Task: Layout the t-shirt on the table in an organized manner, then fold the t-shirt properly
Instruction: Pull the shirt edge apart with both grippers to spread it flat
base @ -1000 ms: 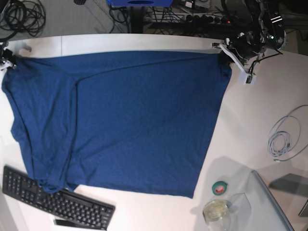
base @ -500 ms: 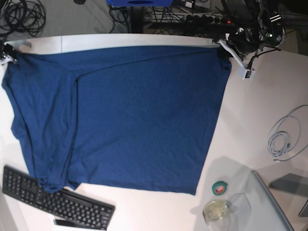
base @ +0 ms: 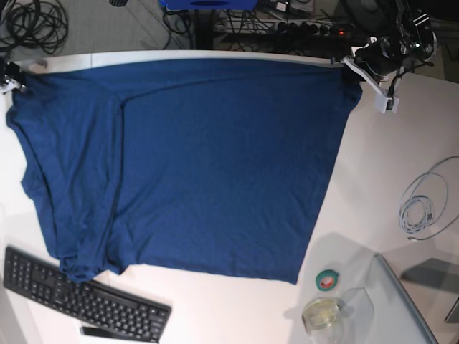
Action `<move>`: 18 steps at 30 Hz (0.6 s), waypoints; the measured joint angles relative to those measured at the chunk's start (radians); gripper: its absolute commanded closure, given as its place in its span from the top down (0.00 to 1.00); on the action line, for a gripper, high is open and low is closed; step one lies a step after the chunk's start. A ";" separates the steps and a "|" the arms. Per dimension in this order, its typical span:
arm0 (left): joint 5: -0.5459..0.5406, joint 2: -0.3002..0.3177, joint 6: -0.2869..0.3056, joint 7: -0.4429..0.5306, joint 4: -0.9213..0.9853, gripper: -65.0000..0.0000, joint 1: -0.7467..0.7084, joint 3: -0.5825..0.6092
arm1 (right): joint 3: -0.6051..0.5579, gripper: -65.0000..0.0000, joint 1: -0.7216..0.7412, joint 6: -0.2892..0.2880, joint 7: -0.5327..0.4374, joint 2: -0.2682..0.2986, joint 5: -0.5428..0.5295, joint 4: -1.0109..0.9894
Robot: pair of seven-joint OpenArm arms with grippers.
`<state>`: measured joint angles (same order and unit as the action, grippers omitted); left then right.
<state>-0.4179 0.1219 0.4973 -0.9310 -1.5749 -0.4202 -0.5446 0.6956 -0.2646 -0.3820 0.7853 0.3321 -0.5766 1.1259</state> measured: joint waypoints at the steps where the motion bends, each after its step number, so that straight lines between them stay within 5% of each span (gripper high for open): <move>1: 0.000 0.000 0.000 0.000 0.000 0.00 -0.001 0.002 | 0.000 0.00 0.000 0.000 0.001 0.000 0.000 0.000; 18: 0.003 -0.023 0.000 0.000 0.000 0.00 -0.018 0.000 | 0.055 0.00 -0.043 0.034 0.011 -0.069 0.012 0.111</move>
<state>-0.4145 0.0994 0.4969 -0.9314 -1.5749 -0.4385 -0.5446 0.7509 -0.3077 -0.3485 0.7959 0.2630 -0.5648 1.2369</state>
